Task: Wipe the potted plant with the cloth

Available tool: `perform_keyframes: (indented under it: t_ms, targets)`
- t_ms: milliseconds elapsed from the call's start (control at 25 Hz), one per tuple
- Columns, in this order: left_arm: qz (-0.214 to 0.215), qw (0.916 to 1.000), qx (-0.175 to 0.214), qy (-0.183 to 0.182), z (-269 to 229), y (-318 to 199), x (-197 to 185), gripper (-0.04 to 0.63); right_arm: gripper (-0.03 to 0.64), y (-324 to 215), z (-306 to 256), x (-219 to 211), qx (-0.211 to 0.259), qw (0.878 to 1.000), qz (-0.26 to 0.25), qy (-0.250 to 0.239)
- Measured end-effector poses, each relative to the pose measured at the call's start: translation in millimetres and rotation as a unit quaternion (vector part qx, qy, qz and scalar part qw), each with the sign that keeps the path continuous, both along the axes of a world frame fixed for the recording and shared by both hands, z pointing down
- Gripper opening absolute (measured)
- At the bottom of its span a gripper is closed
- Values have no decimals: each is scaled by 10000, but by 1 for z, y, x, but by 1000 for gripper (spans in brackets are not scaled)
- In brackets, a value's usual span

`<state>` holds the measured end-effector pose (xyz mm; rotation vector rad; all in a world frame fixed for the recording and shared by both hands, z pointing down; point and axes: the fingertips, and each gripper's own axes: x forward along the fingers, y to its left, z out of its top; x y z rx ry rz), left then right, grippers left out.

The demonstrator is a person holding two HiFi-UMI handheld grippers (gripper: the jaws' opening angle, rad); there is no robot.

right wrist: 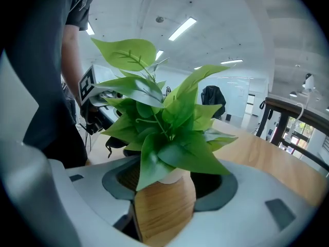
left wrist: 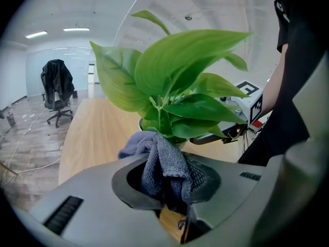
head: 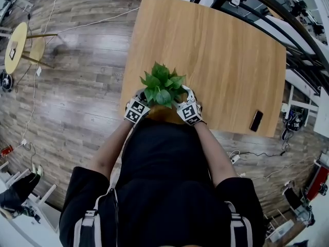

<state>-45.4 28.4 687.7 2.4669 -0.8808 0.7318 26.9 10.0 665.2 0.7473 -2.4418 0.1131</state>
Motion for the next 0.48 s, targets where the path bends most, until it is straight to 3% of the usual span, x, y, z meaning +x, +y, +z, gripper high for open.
perform_keyframes:
  t_ms: [240,480]
  targets:
    - [-116,9999,6,44,1,2,2,112,254,6,5,2,-97,9999,20,-50]
    - [-385,9992,26,33,1,-12,-20,112,253,31,-2,-11,-180,9996,-150,-162]
